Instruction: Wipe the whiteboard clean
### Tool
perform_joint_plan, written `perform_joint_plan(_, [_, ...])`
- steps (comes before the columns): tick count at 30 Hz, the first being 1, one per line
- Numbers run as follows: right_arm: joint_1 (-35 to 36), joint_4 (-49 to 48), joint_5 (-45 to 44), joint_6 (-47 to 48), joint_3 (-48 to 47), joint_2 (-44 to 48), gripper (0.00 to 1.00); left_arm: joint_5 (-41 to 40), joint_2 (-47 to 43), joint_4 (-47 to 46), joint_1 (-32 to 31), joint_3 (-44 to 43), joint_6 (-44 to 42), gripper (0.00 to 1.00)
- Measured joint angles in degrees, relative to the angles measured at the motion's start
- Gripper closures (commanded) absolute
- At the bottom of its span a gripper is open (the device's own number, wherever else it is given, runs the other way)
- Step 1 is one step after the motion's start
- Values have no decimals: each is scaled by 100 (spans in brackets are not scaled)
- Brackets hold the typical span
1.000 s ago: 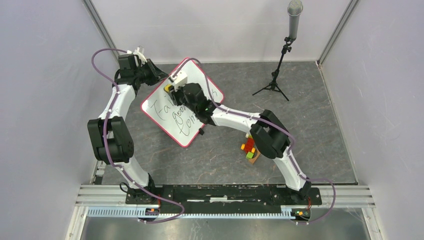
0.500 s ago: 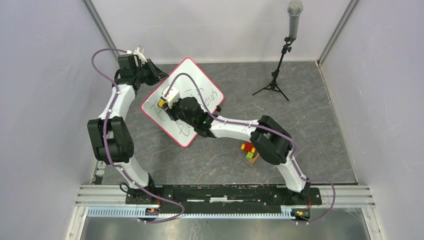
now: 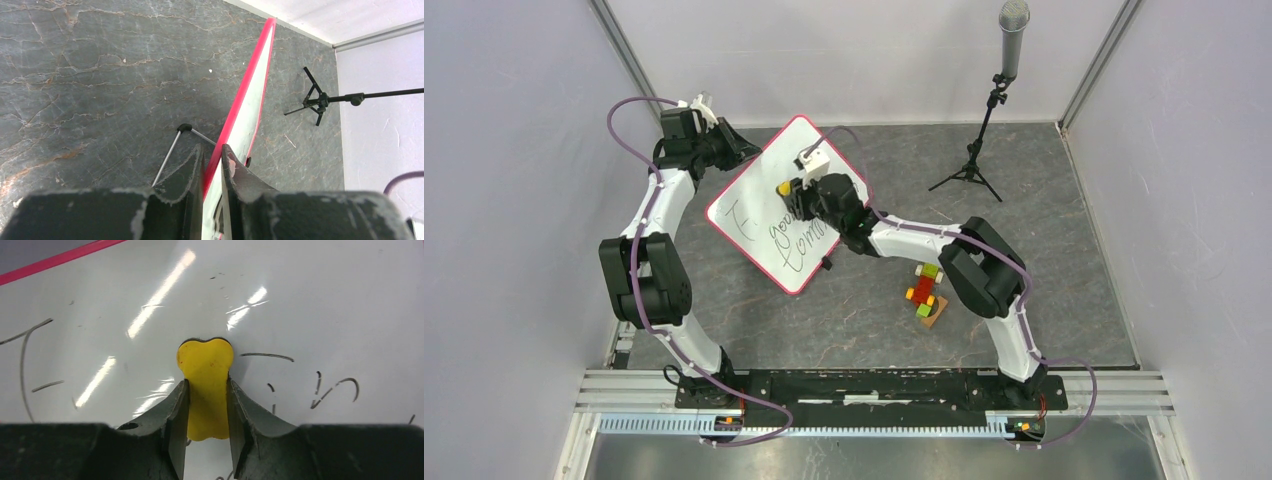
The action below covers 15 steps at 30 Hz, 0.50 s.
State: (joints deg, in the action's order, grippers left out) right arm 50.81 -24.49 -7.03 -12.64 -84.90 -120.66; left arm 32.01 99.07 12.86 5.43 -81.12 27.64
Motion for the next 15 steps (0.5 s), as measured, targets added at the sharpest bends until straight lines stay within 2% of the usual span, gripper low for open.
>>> perform_joint_plan(7, [-96,151,-90,-223,-52,-2,64,2,0,4,0,0,13,78])
perform_joint_plan(15, [369,498,-450,601,-590,-151,62,7,0,2,0,0,17,79])
